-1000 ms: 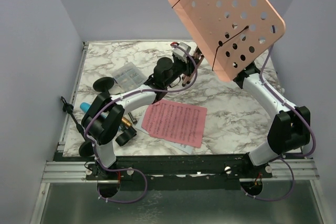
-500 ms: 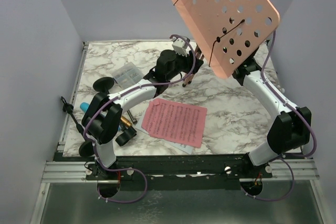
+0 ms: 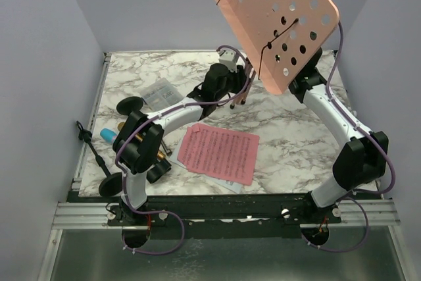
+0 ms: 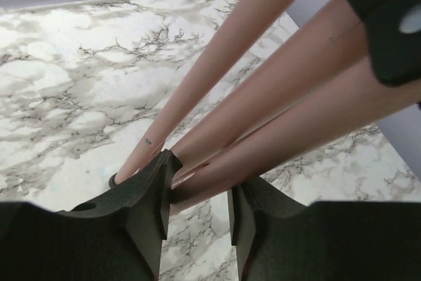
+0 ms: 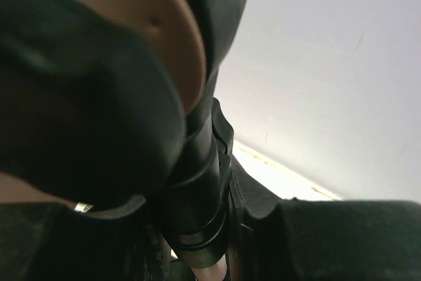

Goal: Set up the instrument practice props

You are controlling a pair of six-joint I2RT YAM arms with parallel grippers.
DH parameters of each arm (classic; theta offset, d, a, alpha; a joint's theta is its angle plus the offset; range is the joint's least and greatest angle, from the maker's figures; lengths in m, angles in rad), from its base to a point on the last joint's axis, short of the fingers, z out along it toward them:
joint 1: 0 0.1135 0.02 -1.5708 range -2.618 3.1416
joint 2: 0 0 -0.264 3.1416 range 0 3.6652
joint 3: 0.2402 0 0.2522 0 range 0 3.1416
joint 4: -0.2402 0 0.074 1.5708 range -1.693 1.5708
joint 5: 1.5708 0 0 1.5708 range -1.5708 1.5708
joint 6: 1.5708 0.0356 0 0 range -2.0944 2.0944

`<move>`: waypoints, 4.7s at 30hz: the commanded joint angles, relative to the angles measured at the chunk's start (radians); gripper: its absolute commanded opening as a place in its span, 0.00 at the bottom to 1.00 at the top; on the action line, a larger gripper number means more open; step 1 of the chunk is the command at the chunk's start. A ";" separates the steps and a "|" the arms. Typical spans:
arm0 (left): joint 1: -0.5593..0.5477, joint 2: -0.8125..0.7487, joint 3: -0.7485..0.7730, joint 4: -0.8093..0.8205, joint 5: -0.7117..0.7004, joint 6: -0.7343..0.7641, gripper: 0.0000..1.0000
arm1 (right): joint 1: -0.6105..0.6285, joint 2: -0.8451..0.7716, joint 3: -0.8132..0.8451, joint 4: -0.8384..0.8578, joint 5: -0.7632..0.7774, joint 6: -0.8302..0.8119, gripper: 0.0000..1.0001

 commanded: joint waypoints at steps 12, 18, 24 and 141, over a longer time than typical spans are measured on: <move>0.004 0.034 0.084 -0.120 0.024 0.073 0.00 | 0.002 -0.054 0.110 0.372 0.114 -0.127 0.00; 0.031 0.089 0.139 -0.208 0.097 0.096 0.00 | -0.105 -0.052 0.127 0.556 0.059 0.022 0.00; 0.029 0.142 0.207 -0.300 0.093 0.120 0.00 | -0.127 0.003 0.284 0.525 0.015 0.025 0.00; -0.178 0.301 -0.126 0.148 0.132 -0.663 0.00 | -0.647 -0.305 -0.674 -0.003 -0.441 0.863 0.46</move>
